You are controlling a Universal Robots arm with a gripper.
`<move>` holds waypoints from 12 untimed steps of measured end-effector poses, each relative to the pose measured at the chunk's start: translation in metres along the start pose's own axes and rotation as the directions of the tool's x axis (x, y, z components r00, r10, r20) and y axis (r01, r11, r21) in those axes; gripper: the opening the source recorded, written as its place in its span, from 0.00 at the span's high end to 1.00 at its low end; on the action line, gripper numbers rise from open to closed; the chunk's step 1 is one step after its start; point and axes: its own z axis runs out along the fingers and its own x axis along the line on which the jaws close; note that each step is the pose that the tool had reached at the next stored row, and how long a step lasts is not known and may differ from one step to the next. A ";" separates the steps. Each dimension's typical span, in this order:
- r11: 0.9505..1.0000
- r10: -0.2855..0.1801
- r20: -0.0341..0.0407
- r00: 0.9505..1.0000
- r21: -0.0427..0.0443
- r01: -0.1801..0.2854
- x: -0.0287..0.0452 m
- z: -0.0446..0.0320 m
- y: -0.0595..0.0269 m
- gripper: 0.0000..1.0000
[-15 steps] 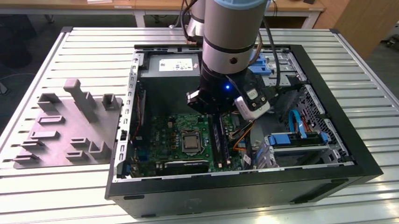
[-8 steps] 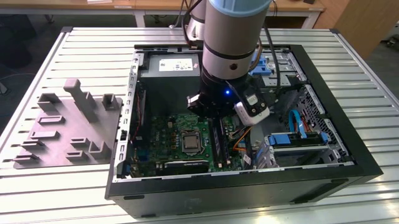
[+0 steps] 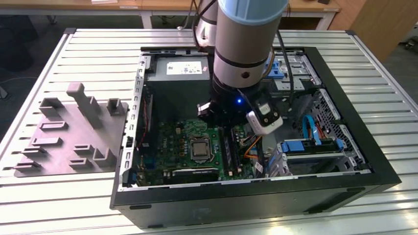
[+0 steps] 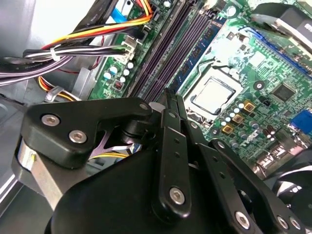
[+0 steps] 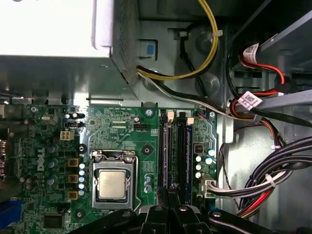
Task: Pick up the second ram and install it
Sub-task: 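Insert the second ram into the second slot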
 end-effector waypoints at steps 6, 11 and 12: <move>1.000 0.000 0.000 1.000 0.000 0.000 -0.0001 0.0078 -0.0003 0.89; 1.000 0.000 0.000 1.000 0.000 0.000 -0.0009 0.0115 -0.0005 0.89; 1.000 0.000 0.000 1.000 0.000 0.000 -0.0016 0.0120 -0.0007 0.89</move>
